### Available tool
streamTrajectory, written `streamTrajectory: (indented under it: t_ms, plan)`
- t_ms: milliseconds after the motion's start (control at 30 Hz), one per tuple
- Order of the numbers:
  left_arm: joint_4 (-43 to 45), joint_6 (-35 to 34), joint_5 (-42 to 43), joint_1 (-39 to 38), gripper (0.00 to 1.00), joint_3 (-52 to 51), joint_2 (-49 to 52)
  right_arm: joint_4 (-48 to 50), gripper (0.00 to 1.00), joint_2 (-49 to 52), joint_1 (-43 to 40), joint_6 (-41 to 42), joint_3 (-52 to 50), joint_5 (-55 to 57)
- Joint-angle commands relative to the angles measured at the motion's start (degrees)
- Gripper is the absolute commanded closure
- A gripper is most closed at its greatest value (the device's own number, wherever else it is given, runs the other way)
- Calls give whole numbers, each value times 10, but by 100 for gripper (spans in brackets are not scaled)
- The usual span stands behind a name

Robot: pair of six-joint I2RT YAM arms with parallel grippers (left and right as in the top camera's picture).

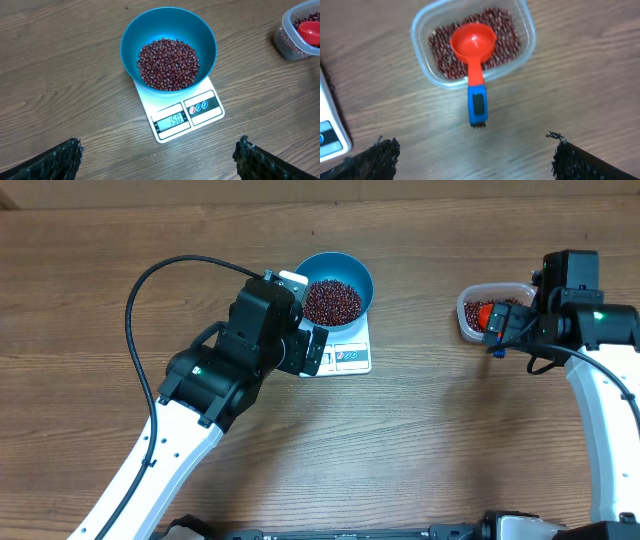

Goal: Scoop item into bowl and weigh 150g on scale

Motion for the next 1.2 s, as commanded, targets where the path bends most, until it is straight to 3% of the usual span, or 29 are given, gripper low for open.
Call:
streamTrajectory:
  t_ms: [0,1067,1167]
  plan:
    - [0,10,5,1,0,11,-8,22,0,-5,-4,0,10,-9]
    - [1,10,5,1,0,11,-8,29,0,-5,-4,0,10,-9]
    - [2,-52,16,1,1,11,-5,29,0,-5,-4,0,10,-9]
